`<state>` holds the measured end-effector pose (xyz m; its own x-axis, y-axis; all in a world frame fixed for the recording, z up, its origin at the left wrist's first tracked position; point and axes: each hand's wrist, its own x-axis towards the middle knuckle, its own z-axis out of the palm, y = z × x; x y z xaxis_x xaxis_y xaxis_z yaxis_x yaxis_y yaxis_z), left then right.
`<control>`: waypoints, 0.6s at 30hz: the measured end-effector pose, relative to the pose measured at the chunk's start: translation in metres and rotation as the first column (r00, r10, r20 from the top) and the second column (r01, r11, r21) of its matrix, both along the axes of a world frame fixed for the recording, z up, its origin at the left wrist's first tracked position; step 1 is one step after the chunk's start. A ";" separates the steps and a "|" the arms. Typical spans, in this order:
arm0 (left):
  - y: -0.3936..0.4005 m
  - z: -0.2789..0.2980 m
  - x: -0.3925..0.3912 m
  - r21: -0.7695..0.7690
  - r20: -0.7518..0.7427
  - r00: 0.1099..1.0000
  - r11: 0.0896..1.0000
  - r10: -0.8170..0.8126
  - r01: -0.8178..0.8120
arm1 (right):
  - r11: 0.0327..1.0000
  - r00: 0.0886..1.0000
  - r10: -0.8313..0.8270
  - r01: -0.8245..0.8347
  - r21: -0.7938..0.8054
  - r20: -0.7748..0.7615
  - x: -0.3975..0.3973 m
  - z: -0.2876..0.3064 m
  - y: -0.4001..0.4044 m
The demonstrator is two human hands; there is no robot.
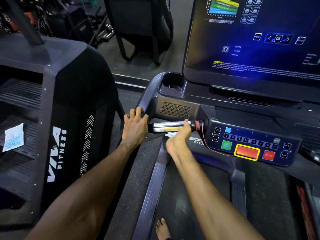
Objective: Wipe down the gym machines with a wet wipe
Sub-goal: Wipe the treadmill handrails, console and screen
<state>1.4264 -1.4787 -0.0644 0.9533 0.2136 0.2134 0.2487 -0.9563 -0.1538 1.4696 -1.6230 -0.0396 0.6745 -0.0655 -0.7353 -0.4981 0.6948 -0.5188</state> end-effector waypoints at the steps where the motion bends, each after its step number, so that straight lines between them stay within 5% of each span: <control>1: 0.000 0.000 0.000 0.001 0.002 1.000 1.000 0.001 -0.001 | 0.995 0.999 0.041 -0.042 0.086 0.007 -0.004 0.001 0.011; 8: 0.003 -0.001 0.002 -0.017 0.028 1.000 1.000 0.002 -0.001 | 0.891 0.989 -0.127 0.081 0.446 0.072 0.013 -0.025 -0.037; 13: 0.002 0.000 0.001 -0.034 0.025 1.000 0.999 0.003 -0.002 | 0.890 0.984 -0.158 0.109 0.442 0.077 0.003 -0.013 -0.015; 18: 0.002 0.000 0.002 -0.053 0.027 1.000 0.999 0.001 0.000 | 0.880 0.997 0.011 -0.047 0.473 0.080 -0.016 -0.011 0.022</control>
<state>1.4279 -1.4762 -0.0643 0.9474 0.2255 0.2273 0.2523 -0.9628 -0.0966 1.4536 -1.6014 -0.0502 0.7234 0.2991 -0.6222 -0.4956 0.8525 -0.1664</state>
